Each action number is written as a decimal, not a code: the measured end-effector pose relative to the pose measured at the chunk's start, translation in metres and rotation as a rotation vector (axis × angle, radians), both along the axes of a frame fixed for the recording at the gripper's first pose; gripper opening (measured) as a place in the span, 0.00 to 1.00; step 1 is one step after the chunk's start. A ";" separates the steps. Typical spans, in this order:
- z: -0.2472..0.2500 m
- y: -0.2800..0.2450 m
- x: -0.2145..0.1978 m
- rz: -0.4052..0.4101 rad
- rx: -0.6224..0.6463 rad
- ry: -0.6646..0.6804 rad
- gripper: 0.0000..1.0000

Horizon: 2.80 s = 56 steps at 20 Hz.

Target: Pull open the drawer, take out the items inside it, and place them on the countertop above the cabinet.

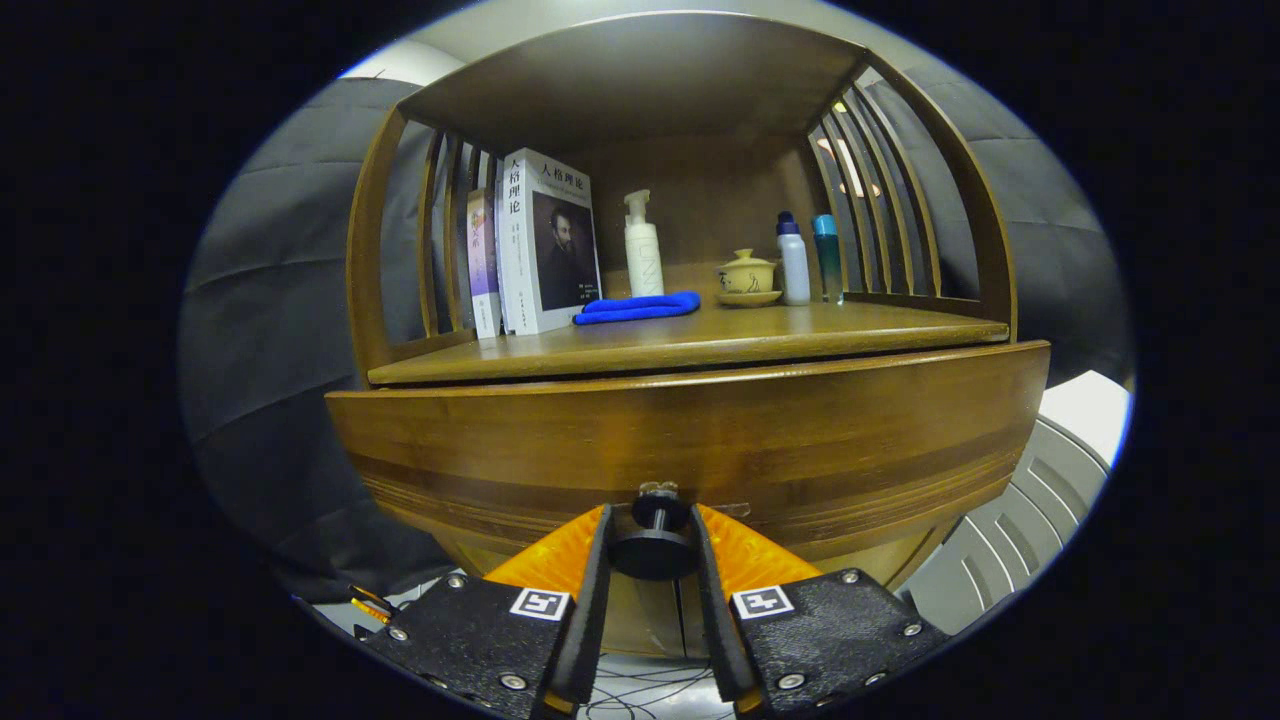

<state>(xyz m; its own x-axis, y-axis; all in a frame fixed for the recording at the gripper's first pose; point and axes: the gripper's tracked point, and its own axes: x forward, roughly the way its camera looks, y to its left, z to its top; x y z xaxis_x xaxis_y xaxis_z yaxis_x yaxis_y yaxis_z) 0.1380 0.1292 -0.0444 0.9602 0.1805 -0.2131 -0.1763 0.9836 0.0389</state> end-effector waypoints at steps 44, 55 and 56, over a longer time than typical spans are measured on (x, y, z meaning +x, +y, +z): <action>0.068 0.021 -0.188 0.220 -0.038 -0.213 0.88; 0.099 0.006 -0.121 0.159 0.014 -0.082 0.93; 0.103 0.005 -0.112 0.159 0.012 -0.061 0.93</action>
